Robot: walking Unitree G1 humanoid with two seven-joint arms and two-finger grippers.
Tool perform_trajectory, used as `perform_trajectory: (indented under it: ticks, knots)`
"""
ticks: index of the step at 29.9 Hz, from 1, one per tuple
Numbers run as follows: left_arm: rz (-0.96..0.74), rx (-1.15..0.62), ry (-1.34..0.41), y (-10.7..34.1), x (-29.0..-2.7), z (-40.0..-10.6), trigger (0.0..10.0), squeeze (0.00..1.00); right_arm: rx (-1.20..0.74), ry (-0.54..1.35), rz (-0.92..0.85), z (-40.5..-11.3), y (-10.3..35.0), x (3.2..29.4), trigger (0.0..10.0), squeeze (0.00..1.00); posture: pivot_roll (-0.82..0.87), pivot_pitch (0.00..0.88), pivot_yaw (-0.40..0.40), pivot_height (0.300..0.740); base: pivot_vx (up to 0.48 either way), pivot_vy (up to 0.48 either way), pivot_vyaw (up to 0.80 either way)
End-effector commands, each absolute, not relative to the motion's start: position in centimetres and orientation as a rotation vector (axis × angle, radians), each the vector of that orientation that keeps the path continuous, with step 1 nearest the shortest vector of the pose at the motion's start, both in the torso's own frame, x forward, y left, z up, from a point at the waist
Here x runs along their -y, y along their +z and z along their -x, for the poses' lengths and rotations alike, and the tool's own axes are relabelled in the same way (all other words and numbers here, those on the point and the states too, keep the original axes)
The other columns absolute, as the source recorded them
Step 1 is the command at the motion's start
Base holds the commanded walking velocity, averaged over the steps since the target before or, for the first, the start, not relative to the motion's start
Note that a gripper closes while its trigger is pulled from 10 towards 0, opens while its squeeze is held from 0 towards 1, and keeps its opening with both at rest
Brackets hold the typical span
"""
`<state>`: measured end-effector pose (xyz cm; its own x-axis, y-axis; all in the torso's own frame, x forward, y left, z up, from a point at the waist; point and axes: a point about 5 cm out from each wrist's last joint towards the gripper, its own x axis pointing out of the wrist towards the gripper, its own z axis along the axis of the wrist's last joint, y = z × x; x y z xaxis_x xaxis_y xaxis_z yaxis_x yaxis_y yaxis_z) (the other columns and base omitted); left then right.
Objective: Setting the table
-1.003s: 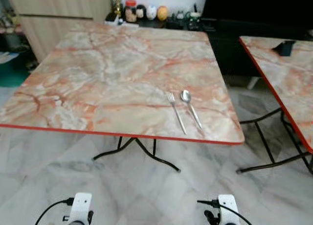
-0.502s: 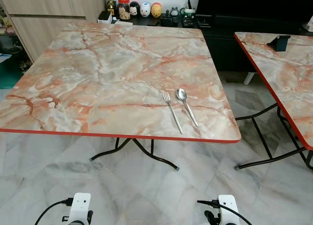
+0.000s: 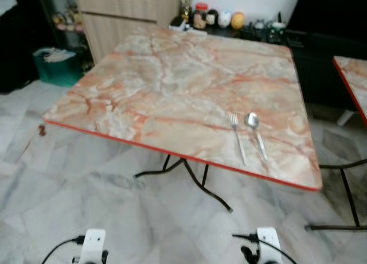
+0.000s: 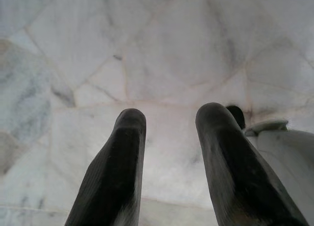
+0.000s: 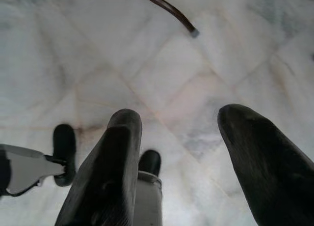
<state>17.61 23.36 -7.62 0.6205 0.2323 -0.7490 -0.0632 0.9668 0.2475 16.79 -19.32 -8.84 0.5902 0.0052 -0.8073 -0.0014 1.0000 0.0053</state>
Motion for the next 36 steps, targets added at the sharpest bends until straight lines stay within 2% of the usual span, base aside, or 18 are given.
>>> perform_trajectory:
  ticks: [1,17,36]
  knots:
    - [-0.193,-0.88,0.171,-7.6,-23.1,-17.8,10.0,0.0,-0.95,-0.019,-0.008,-16.3,-9.0,19.9,10.0,0.0,0.08,0.0,-0.063,0.74,0.0,0.0,0.0]
    - [-0.194,-0.88,0.171,-7.6,-23.0,-17.8,10.0,0.0,-0.945,-0.014,0.009,-16.4,-8.9,20.0,10.0,0.0,0.07,0.0,-0.064,0.74,0.0,0.0,0.0]
    - [-0.185,-0.875,0.171,-7.7,-22.8,-17.8,10.0,0.0,-0.794,0.021,0.102,-17.4,-8.0,20.1,10.0,0.0,0.06,0.0,-0.072,0.74,0.0,0.0,0.0]
